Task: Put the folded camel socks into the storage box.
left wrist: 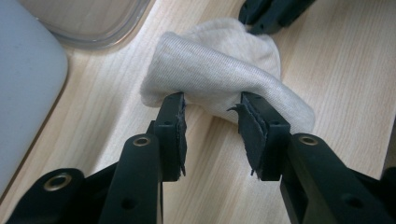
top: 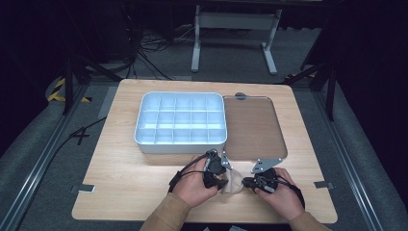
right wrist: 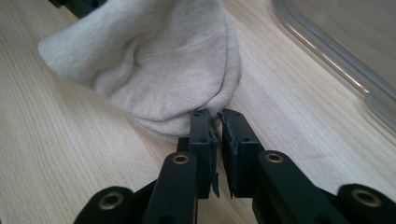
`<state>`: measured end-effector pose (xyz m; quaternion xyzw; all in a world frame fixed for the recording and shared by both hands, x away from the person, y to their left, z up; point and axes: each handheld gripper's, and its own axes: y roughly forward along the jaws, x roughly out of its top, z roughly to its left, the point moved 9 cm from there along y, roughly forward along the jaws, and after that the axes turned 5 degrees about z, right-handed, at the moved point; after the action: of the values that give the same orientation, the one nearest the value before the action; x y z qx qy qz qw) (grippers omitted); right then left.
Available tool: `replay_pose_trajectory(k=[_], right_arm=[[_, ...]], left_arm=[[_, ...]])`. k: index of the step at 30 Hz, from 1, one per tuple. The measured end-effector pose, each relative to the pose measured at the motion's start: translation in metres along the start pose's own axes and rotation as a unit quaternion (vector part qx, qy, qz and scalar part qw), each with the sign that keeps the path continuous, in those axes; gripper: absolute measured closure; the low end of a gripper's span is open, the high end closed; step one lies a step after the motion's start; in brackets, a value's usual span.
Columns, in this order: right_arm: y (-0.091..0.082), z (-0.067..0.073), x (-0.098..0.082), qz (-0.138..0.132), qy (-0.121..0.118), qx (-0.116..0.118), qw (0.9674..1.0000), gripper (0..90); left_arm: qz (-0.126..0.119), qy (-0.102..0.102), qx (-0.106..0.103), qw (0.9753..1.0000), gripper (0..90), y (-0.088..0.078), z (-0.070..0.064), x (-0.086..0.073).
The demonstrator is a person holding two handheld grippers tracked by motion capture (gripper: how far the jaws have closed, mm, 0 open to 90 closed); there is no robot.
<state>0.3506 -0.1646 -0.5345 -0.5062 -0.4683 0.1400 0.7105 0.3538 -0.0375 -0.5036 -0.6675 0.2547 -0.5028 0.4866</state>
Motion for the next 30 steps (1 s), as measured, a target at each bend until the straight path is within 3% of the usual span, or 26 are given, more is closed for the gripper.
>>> replay_pose_trajectory(k=[6, 24, 30], right_arm=[[0.004, 0.004, 0.003, -0.006, -0.002, 0.005, 1.0, 83.0], [0.005, 0.007, 0.005, -0.012, -0.001, 0.014, 0.9998, 82.5], [0.005, 0.007, 0.005, -0.014, 0.002, 0.014, 0.9998, 82.0]], left_arm=[[-0.004, 0.014, -0.001, 0.9999, 61.4, 0.0, -0.003, 0.004], [-0.011, 0.018, -0.01, 0.9997, 51.7, 0.019, -0.008, 0.011], [-0.014, 0.008, -0.018, 0.9997, 49.8, 0.022, -0.009, 0.01]])
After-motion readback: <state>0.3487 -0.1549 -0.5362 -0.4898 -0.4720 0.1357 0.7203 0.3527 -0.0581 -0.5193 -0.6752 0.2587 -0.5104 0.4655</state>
